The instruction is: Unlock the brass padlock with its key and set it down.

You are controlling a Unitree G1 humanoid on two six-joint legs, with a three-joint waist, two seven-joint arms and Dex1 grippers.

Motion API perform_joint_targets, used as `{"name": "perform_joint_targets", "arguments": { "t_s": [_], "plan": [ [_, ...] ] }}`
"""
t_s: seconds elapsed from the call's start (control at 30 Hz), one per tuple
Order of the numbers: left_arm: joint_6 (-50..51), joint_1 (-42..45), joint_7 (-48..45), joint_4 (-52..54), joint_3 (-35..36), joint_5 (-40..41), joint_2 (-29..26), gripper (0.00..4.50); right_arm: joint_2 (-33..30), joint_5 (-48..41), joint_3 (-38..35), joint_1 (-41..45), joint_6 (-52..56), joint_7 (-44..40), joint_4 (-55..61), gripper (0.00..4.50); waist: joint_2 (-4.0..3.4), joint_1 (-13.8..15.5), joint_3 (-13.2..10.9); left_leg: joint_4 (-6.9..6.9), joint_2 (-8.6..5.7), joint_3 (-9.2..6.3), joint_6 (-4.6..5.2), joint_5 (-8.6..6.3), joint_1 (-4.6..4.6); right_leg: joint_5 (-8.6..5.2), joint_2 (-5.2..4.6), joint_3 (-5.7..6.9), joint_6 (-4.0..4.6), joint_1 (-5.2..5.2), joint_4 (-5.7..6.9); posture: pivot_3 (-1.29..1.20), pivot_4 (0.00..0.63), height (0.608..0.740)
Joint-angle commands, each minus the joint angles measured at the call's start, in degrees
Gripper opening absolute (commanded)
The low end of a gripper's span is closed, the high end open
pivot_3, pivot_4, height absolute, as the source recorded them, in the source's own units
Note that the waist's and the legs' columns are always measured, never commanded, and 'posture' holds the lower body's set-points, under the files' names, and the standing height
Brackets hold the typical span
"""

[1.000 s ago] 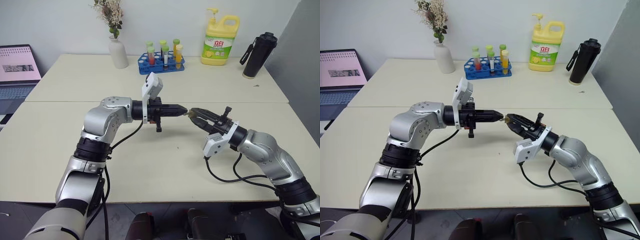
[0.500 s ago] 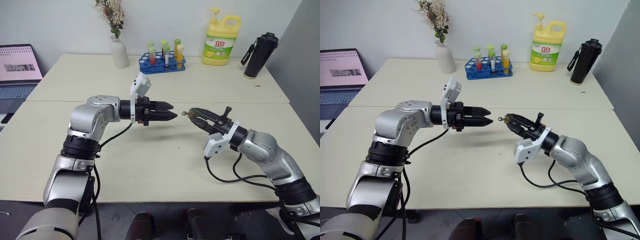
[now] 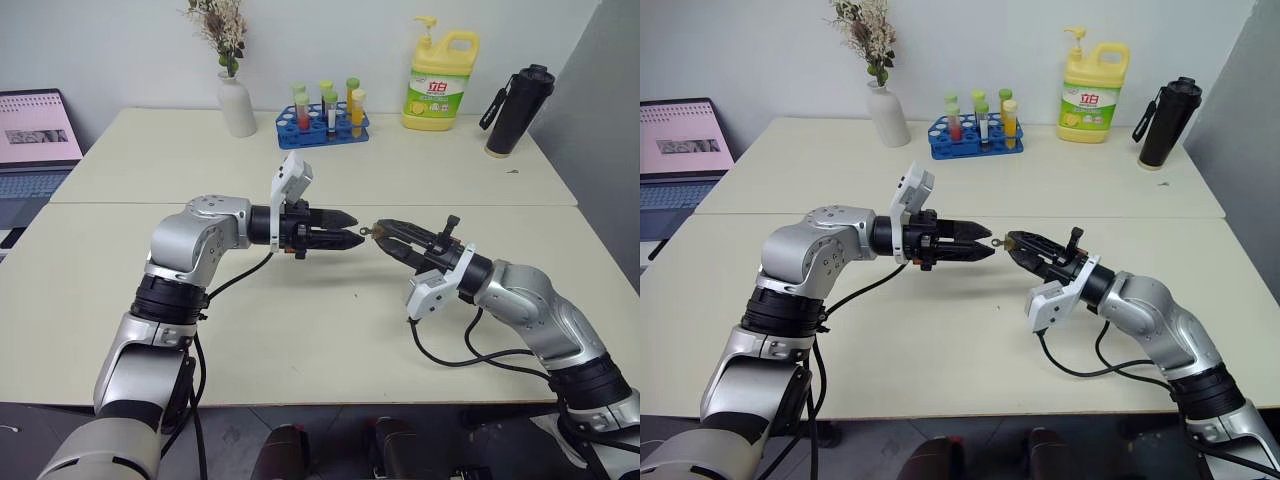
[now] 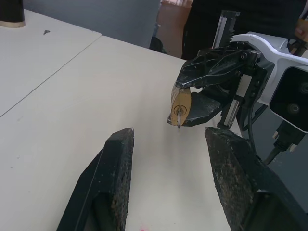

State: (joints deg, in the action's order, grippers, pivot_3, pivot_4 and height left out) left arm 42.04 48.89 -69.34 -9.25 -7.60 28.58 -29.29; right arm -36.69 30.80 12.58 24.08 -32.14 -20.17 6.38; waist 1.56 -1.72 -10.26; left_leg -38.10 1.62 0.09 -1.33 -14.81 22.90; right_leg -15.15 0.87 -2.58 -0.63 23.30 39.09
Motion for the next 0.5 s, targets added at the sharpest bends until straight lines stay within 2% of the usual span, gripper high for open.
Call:
{"name": "perform_joint_targets", "arguments": {
  "t_s": [0.03, 0.13, 0.23, 0.43, 0.5],
  "plan": [
    [-1.2, 0.2, 0.4, 1.3, 0.3, 0.0, 0.8, 2.46, 0.3, -1.1, -0.6, 1.4, -0.7, -0.1, 1.0, 0.94, 0.0, 0.0, 0.0, 0.0, 0.0, 0.0, 0.0, 0.0, 0.0, 0.0, 0.0, 0.0, 0.0, 0.0, 0.0, 0.0, 0.15, 0.74],
    [-1.4, 0.0, 0.4, 1.4, 0.3, 0.0, 1.3, 2.46, 0.5, -1.0, -0.7, 1.3, -0.7, -0.4, 1.1, 0.94, 0.0, 0.0, 0.0, -0.01, 0.0, 0.01, 0.0, 0.0, 0.0, 0.0, 0.0, 0.0, 0.0, 0.0, 0.0, 0.0, 0.15, 0.74],
    [-1.4, -0.2, 0.3, 1.6, 0.4, 0.0, 1.4, 1.88, 0.6, -1.0, -0.7, 1.2, -0.7, -0.7, 1.2, 0.94, 0.0, 0.0, 0.0, 0.0, 0.0, 0.0, 0.0, 0.0, 0.0, 0.0, 0.0, 0.0, 0.0, 0.0, 0.0, 0.0, 0.15, 0.74],
    [-1.6, -0.4, -0.6, 1.9, 0.0, 0.0, 1.4, 0.03, 0.8, -1.3, -0.8, 1.1, -0.6, -1.1, 1.5, 0.94, 0.0, 0.0, 0.0, 0.0, 0.0, 0.0, 0.0, 0.0, 0.0, 0.0, 0.0, 0.01, 0.0, 0.0, 0.0, 0.0, 0.15, 0.74],
    [-1.9, -0.5, -0.6, 2.0, 0.0, 0.0, 1.6, 0.0, 0.8, -1.3, -0.8, 1.1, -0.6, -1.2, 1.6, 0.94, 0.0, 0.0, 0.0, 0.0, 0.0, 0.01, 0.0, 0.0, 0.0, 0.0, 0.0, 0.0, 0.01, 0.0, 0.0, 0.0, 0.15, 0.74]
  ]
}}
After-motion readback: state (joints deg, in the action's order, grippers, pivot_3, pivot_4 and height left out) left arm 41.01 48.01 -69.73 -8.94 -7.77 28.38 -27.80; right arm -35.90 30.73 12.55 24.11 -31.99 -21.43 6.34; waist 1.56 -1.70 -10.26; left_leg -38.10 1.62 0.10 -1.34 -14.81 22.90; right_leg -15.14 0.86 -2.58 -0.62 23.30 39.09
